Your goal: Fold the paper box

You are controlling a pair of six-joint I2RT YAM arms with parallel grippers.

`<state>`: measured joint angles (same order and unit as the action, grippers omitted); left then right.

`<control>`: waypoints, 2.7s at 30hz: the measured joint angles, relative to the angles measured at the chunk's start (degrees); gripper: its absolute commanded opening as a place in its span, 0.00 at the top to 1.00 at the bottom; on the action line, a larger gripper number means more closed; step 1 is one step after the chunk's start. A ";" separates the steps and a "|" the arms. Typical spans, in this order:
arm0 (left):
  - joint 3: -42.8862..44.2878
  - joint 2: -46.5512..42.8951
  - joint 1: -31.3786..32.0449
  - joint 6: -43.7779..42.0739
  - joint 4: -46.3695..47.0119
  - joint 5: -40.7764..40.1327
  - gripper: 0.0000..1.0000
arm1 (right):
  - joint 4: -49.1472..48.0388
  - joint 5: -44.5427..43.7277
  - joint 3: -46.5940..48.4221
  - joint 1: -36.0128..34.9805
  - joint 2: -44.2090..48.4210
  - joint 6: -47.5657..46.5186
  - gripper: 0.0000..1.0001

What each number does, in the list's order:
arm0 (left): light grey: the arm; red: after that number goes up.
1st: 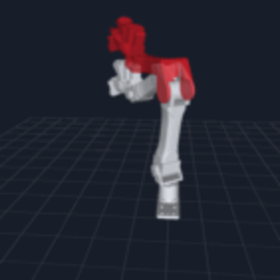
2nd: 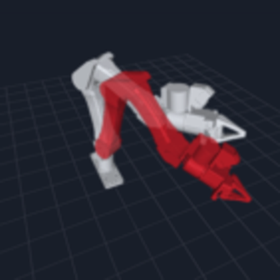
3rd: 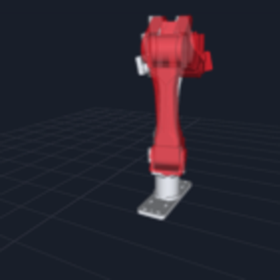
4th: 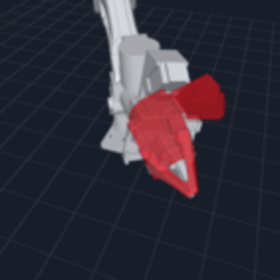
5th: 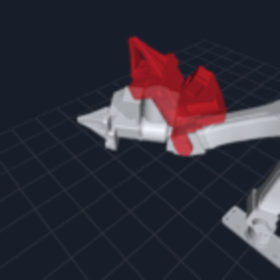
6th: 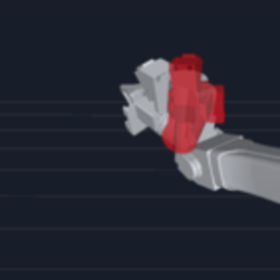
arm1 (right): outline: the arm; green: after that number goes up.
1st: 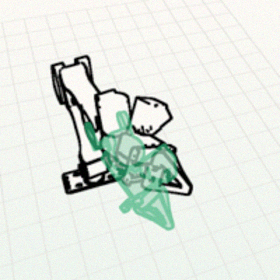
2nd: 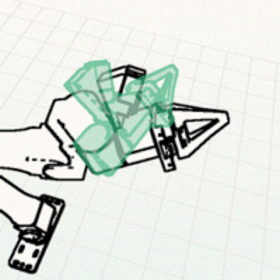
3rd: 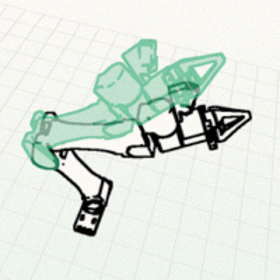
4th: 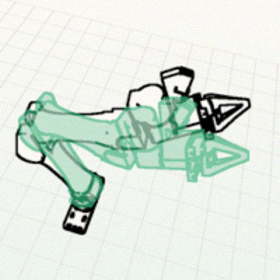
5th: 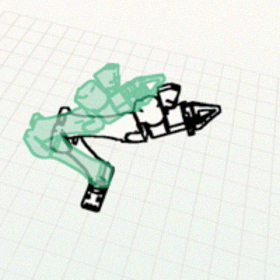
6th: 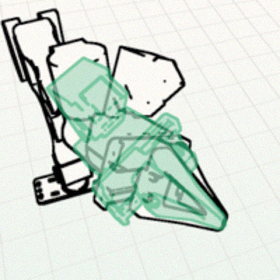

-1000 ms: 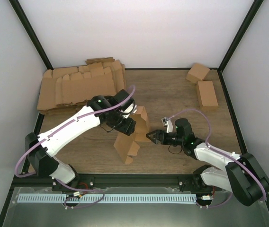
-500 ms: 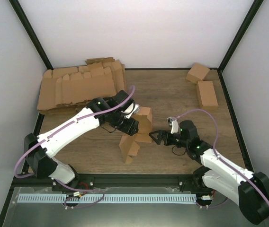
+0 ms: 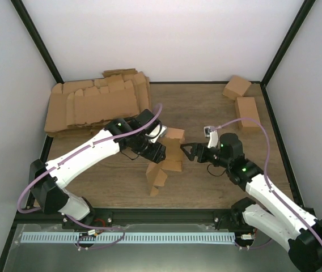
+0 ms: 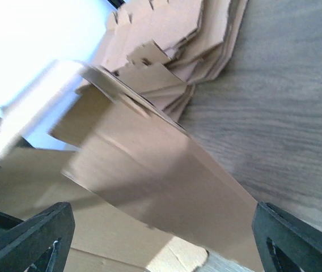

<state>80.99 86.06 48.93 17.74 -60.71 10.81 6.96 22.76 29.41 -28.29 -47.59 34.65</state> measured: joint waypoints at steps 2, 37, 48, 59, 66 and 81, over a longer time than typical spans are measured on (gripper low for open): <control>-0.15 0.00 0.00 0.02 0.04 0.00 0.35 | 0.37 0.00 1.62 0.00 0.02 0.07 0.11; -5.44 -3.41 0.04 1.38 4.11 2.75 0.33 | 1.55 -0.87 6.78 0.00 -5.49 5.49 0.41; -5.79 -14.51 -2.45 6.86 10.36 1.90 0.17 | 1.44 -0.83 4.87 0.00 -4.68 5.27 0.41; -14.69 -25.20 -24.28 9.40 18.53 11.45 0.17 | 1.11 -0.17 4.22 0.00 -4.83 4.83 0.41; -26.75 -22.01 -33.92 11.47 25.83 26.80 0.17 | 1.11 0.15 4.22 0.00 -5.22 4.72 0.41; -33.40 -17.57 -33.31 12.81 38.14 40.81 0.23 | 0.46 1.09 4.22 0.00 -6.97 3.74 0.41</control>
<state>47.59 68.49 15.62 30.55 -22.57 51.62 7.42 23.86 33.63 -28.29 -54.57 38.39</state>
